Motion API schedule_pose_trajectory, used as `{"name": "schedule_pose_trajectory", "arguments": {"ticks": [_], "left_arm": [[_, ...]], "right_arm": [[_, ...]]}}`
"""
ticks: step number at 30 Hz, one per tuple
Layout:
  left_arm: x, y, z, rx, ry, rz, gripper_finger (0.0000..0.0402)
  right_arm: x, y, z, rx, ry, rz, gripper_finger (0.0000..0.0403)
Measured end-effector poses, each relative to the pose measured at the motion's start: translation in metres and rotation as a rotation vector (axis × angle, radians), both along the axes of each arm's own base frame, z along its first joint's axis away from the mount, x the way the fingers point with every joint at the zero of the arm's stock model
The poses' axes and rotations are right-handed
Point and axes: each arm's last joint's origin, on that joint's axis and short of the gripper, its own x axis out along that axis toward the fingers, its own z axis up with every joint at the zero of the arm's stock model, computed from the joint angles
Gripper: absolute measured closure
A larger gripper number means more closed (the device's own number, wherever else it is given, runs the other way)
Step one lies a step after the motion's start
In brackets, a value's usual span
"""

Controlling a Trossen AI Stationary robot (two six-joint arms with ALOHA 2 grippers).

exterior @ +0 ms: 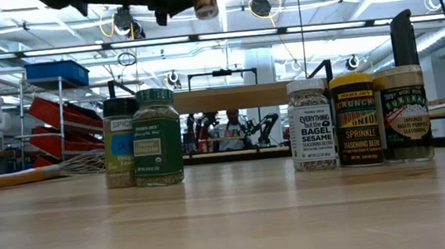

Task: Shelf spices
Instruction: Put the brown seasoning bottle on the shelf

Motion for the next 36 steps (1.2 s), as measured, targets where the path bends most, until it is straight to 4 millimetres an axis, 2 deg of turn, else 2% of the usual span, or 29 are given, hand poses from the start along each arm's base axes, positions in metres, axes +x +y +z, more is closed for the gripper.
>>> {"name": "schedule_pose_trajectory", "arguments": {"ticks": [3, 6, 14, 20, 29, 36], "left_arm": [[0.004, 0.010, 0.006, 0.005, -0.024, 0.026, 0.0219], [0.017, 0.017, 0.012, 0.007, -0.028, 0.020, 0.0219], [0.083, 0.039, 0.018, 0.015, -0.019, -0.050, 0.0219], [0.124, 0.057, 0.004, 0.002, 0.005, -0.078, 0.0219], [0.149, 0.084, -0.023, -0.015, 0.052, -0.035, 0.0219], [0.160, 0.101, -0.044, -0.029, 0.089, -0.008, 0.0219]], "right_arm": [[-0.014, 0.003, 0.008, 0.006, -0.014, 0.018, 0.0167], [-0.025, 0.004, 0.015, 0.004, -0.038, 0.002, 0.0167], [-0.039, 0.008, 0.017, 0.000, -0.021, -0.019, 0.0167], [-0.052, 0.007, 0.021, 0.009, -0.020, -0.016, 0.0167], [-0.080, 0.002, 0.038, 0.030, -0.101, -0.001, 0.0167], [-0.085, 0.001, 0.040, 0.035, -0.116, 0.000, 0.0167]]}}
